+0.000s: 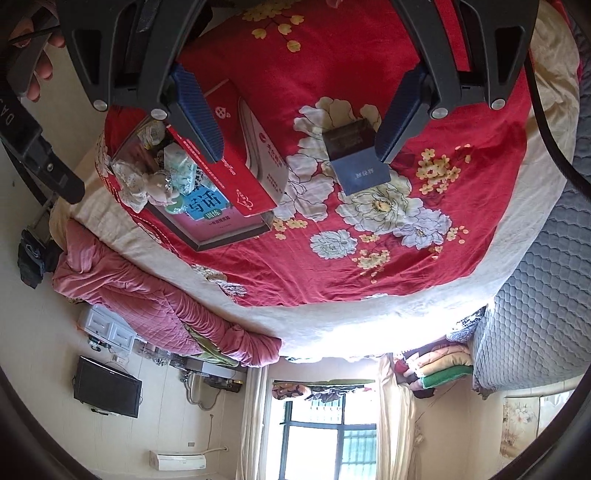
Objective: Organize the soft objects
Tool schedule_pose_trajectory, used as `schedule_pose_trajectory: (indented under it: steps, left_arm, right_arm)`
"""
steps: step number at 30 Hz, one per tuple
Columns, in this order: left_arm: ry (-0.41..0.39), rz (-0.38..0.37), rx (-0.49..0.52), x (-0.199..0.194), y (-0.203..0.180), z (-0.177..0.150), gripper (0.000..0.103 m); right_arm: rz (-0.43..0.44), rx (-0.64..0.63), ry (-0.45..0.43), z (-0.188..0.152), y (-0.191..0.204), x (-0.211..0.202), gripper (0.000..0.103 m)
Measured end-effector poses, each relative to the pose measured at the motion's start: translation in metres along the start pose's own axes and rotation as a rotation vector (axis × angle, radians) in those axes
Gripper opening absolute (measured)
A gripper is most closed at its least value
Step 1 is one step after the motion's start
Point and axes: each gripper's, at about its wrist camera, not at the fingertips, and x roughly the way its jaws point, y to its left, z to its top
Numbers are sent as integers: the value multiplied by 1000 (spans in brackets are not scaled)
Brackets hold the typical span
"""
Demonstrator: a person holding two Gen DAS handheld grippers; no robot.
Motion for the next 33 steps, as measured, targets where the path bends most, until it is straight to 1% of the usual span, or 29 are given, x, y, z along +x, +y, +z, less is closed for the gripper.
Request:
schedule_pose_trajectory:
  steps: [2,5,9,11,13,16,20,24,28,33]
  left_arm:
    - [7,-3,7,2,-7,-4,83]
    - [19,-28,21,4,-20,-11,83]
    - [31,-43,63,5,-43,-17,83]
    - [34,-63,76,5,-52,-19,83]
    - [41,-62,81,5,-60,-21,83]
    - [49,-85,78,6,-71,-25,83]
    - [82,-101,89,16,-85,-35,83]
    - [109,-96,100,27,-95,-42,83]
    - [120,-99,98,34,-98,-47,83]
    - [125,-78,97,46,-101,-52,83]
  right_arm:
    - [-32,-19,25,-9,-8,-3,79]
    - [-58,-40,54,-20,-18,-7,79]
    - [-83,-80,69,-28,-25,-15,79]
    - [-90,-84,75,-30,-28,-18,79]
    - [-102,-84,83,-30,-31,-21,79]
    - [-120,-102,83,-32,-32,-25,79]
    - [-147,-127,80,-39,-36,-27,79]
    - [-168,-133,100,-47,-44,-20,79]
    - [-188,-127,117,-56,-53,-10,79]
    - [-196,-101,142,-65,-65,3,79]
